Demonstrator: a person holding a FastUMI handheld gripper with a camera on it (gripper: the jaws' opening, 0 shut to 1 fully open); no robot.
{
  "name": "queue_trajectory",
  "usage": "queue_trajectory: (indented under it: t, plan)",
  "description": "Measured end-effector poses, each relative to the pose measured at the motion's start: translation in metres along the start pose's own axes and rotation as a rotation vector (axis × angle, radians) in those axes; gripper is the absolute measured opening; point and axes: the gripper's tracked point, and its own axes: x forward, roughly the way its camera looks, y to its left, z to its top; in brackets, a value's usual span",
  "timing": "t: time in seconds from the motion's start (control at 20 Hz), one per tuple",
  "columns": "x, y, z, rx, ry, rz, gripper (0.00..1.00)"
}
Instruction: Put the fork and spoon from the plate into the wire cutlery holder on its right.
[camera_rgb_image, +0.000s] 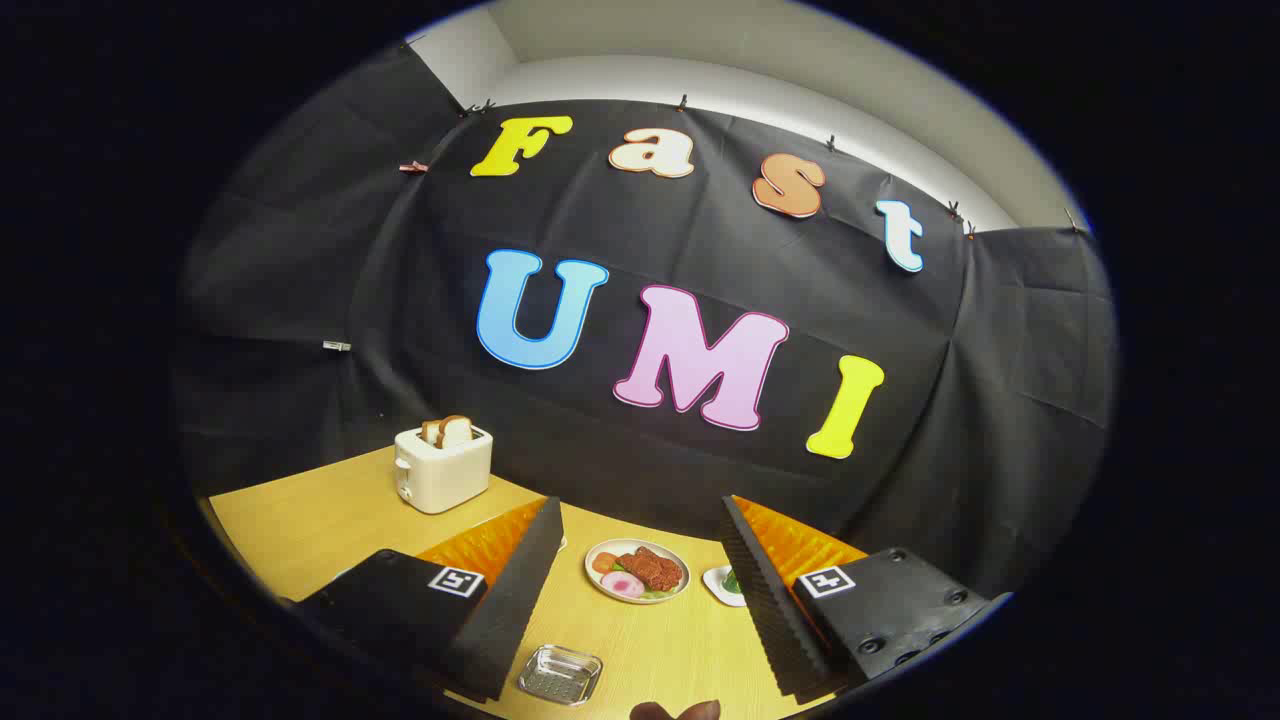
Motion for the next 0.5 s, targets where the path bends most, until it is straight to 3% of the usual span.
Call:
queue_trajectory:
  t: [0.5]
  plan:
    - [-0.0035,-0.0010,-0.0018,-0.003,0.009,-0.012,0.98]
